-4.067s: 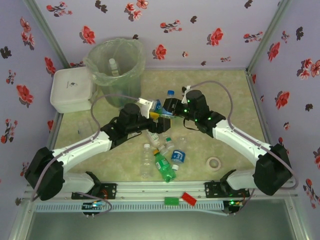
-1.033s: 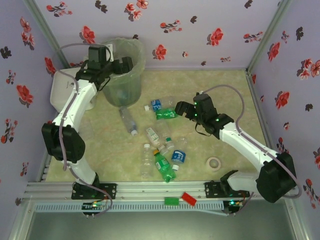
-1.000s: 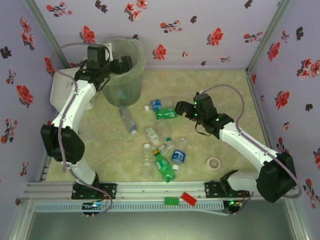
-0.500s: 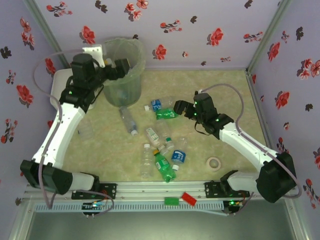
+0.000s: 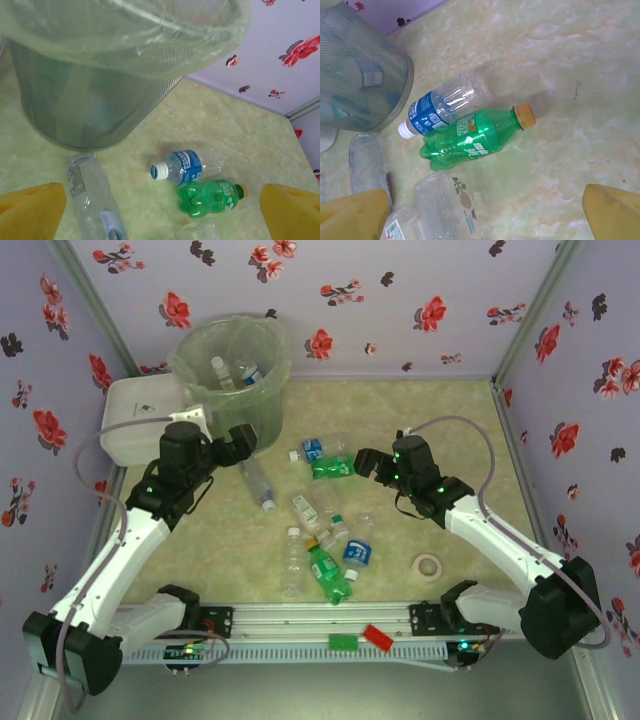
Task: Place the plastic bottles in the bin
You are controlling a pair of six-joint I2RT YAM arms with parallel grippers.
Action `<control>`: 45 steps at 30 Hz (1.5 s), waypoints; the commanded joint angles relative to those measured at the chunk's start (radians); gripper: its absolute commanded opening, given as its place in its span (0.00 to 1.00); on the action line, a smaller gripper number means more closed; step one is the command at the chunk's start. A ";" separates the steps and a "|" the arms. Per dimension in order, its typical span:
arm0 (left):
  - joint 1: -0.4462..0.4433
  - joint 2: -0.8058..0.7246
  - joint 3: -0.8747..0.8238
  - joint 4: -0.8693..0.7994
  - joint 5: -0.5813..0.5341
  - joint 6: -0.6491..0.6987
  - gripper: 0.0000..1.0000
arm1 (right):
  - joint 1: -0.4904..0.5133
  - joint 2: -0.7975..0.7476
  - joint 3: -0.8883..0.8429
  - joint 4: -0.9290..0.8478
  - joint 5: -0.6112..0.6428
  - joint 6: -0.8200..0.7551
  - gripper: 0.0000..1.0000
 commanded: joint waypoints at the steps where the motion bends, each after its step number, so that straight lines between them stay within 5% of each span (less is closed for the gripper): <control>1: -0.016 -0.015 -0.064 0.032 -0.001 -0.048 1.00 | -0.005 -0.008 -0.003 -0.003 -0.003 -0.001 1.00; 13: -0.094 0.072 -0.277 0.102 -0.151 -0.093 1.00 | -0.003 -0.074 -0.153 0.013 0.016 0.005 1.00; 26: -0.119 0.430 -0.170 0.180 -0.196 -0.138 1.00 | -0.001 -0.055 -0.124 0.078 -0.064 0.059 1.00; 37: -0.130 0.589 -0.122 0.214 -0.226 -0.166 1.00 | 0.006 -0.006 -0.143 0.142 -0.058 0.035 1.00; 45: -0.130 0.593 -0.181 0.238 -0.261 -0.160 0.86 | 0.006 0.068 -0.088 0.160 -0.149 -0.025 1.00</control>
